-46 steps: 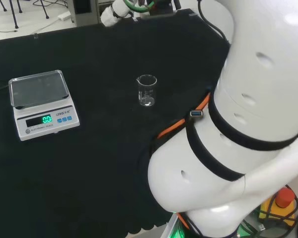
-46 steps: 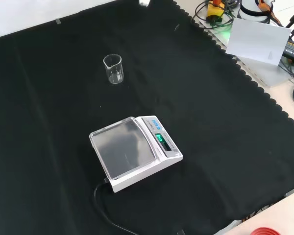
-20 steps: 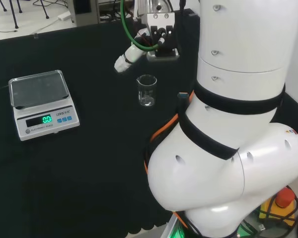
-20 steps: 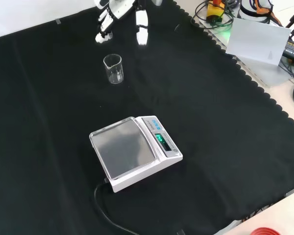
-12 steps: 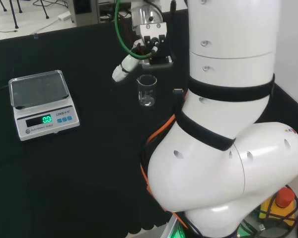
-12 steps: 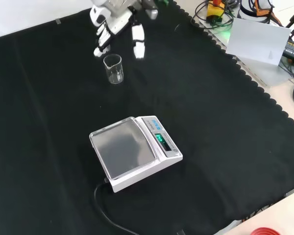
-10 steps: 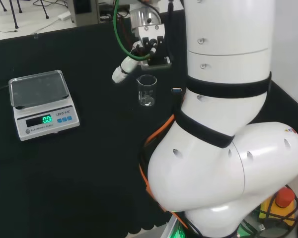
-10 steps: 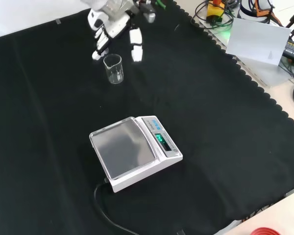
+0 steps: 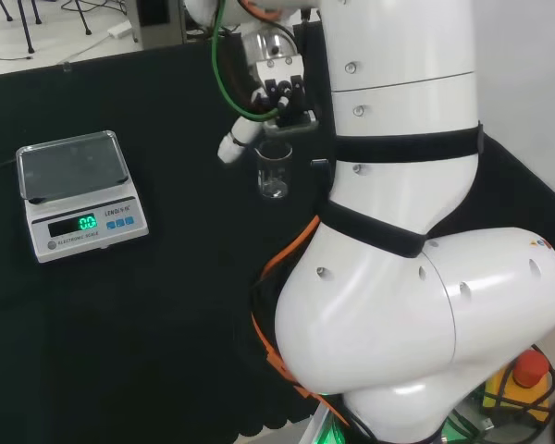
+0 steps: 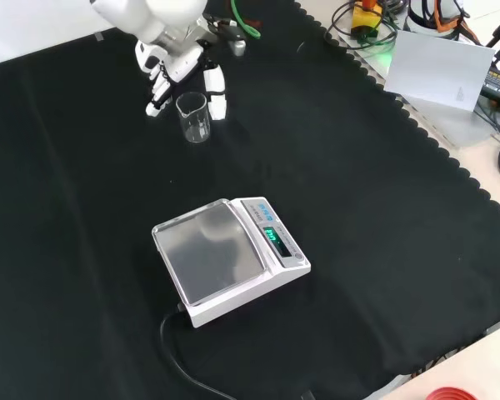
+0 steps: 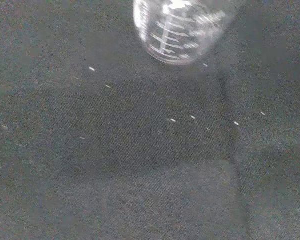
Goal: Pick up the beaker.
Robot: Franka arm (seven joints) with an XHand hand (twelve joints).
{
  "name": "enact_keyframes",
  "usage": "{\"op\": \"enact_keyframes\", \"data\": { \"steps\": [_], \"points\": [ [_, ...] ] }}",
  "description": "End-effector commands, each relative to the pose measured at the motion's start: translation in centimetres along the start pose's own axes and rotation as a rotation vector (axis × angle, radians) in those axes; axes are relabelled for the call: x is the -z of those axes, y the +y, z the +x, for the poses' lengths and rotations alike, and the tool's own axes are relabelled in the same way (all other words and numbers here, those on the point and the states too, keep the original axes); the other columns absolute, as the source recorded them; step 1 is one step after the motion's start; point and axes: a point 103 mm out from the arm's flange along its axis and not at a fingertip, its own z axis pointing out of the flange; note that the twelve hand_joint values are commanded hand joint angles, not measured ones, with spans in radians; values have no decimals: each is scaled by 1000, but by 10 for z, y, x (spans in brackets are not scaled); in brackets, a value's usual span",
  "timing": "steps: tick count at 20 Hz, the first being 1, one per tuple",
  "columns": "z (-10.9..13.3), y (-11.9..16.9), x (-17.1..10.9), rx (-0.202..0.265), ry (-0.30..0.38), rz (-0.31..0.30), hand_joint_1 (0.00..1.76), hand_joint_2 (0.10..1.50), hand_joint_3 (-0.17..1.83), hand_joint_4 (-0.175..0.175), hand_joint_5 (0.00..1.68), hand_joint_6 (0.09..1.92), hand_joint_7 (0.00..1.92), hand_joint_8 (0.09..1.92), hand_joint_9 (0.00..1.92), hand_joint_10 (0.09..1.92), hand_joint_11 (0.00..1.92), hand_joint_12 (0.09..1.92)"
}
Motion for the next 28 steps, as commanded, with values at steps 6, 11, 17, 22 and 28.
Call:
{"op": "enact_keyframes", "data": {
  "steps": [6,11,17,22,28],
  "points": [
    [-12,-6,-27,-26,16,9,541,625,49,82,0,87,10,675,330,863,220,1535],
    [4,-1,-35,-25,27,-49,658,646,45,98,60,87,103,700,465,812,411,1464],
    [20,0,-40,-57,63,-199,793,661,53,92,295,87,402,774,757,704,711,1294],
    [27,8,-49,-99,88,-280,952,657,88,91,605,312,715,858,1064,550,994,1111],
    [34,24,-65,-174,136,-478,1193,626,524,-67,1350,383,1243,977,1574,358,1601,687]
  ]
}}
